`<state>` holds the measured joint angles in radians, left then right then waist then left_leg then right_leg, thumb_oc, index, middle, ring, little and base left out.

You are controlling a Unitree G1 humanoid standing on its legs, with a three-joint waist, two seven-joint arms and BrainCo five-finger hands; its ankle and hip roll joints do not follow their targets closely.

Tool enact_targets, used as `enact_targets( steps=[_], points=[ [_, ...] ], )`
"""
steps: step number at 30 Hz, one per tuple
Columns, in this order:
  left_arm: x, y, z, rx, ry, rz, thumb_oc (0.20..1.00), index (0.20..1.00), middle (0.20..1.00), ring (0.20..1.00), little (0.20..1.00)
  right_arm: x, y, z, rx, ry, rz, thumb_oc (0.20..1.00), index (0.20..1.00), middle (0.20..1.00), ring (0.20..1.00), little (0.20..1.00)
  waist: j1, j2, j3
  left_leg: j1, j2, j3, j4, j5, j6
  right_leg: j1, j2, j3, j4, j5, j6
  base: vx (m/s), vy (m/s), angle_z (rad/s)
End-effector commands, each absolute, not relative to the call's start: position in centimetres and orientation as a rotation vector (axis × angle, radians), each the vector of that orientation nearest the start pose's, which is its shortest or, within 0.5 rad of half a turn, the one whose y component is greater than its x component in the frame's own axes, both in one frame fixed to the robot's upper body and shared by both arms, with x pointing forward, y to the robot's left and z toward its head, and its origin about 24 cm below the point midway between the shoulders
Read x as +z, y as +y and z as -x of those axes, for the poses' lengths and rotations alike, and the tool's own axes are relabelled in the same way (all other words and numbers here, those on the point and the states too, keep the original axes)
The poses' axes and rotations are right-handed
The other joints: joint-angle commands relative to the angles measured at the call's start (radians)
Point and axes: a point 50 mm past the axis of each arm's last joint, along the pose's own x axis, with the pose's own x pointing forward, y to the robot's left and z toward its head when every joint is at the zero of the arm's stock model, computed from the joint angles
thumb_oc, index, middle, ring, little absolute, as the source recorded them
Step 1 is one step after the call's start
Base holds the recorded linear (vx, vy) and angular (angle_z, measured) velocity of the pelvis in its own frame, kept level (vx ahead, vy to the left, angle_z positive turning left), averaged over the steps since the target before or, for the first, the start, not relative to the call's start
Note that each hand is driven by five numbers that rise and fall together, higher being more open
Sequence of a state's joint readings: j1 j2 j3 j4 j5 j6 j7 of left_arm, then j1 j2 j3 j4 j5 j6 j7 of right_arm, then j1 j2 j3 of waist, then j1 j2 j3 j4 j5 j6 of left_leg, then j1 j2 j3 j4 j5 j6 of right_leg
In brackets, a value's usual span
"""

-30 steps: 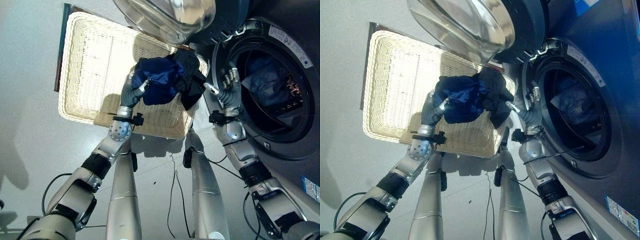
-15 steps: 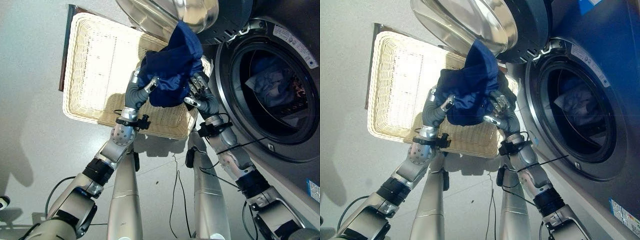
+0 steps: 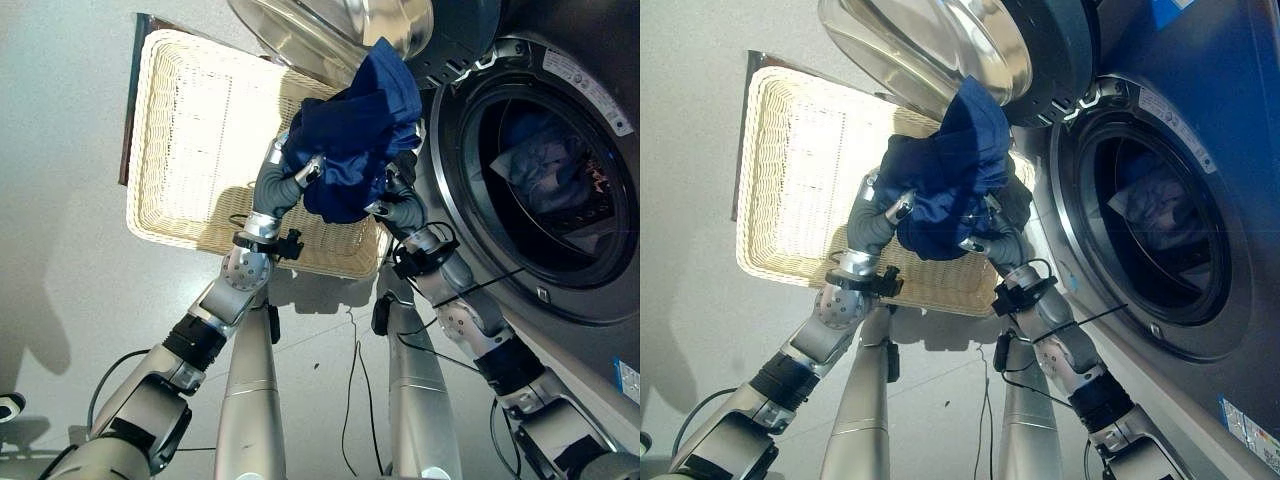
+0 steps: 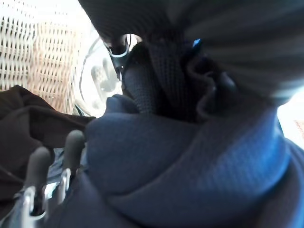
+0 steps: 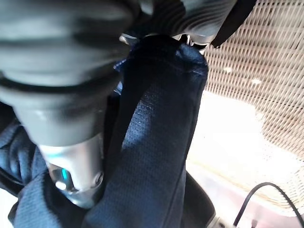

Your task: Put the clothes into the washing machine.

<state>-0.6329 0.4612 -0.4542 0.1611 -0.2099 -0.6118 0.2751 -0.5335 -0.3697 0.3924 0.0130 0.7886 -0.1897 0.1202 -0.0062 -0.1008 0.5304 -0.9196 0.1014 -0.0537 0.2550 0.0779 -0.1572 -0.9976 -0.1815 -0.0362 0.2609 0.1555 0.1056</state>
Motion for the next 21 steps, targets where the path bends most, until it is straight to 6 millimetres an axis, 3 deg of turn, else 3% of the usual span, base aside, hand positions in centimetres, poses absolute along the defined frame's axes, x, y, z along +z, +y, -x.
enact_targets(
  steps=[1,7,8,10,21],
  points=[
    [23.1,8.4,-27.8,-0.458,-1.093,-0.095,0.200,0.200,0.200,0.200,0.200,21.2,-8.4,-28.4,0.755,-0.625,-0.365,1.000,1.000,1.000,1.000,1.000,-0.005,0.055,-0.010,-0.041,-0.066,-0.027,-0.024,0.090,0.111,0.035,0.027,-0.070,-0.015,0.037,0.008,0.00,0.000,0.00],
    [23.0,7.9,-27.7,-0.474,-1.092,-0.132,0.200,0.200,0.200,0.200,0.200,22.4,-8.4,-27.9,0.750,-0.699,-0.399,1.000,1.000,1.000,1.000,1.000,-0.005,0.054,-0.010,-0.038,-0.067,-0.027,-0.027,0.090,0.113,0.035,0.031,-0.068,-0.018,0.041,0.009,0.00,0.000,0.00],
    [23.0,7.7,-27.6,-0.478,-1.096,-0.144,0.200,0.200,0.200,0.200,0.200,22.8,-8.4,-27.8,0.750,-0.720,-0.411,0.438,0.438,0.438,0.438,0.438,-0.005,0.054,-0.010,-0.040,-0.068,-0.027,-0.026,0.090,0.113,0.034,0.031,-0.069,-0.019,0.041,0.009,0.00,0.000,0.00],
    [23.1,7.6,-27.6,-0.480,-1.100,-0.157,0.200,0.200,0.200,0.200,0.200,23.0,-8.4,-27.7,0.748,-0.735,-0.422,0.200,0.200,0.200,0.200,0.200,-0.005,0.054,-0.010,-0.041,-0.066,-0.026,-0.025,0.090,0.113,0.033,0.032,-0.068,-0.018,0.041,0.009,0.00,0.000,0.00],
    [23.0,6.9,-27.2,-0.508,-1.131,-0.254,0.200,0.200,0.200,0.200,0.200,23.9,-8.7,-27.4,0.736,-0.793,-0.512,0.200,0.200,0.200,0.200,0.200,-0.005,0.055,-0.010,-0.039,-0.065,-0.023,-0.021,0.088,0.113,0.032,0.031,-0.068,-0.014,0.042,0.010,0.00,0.000,0.00]
  ],
)
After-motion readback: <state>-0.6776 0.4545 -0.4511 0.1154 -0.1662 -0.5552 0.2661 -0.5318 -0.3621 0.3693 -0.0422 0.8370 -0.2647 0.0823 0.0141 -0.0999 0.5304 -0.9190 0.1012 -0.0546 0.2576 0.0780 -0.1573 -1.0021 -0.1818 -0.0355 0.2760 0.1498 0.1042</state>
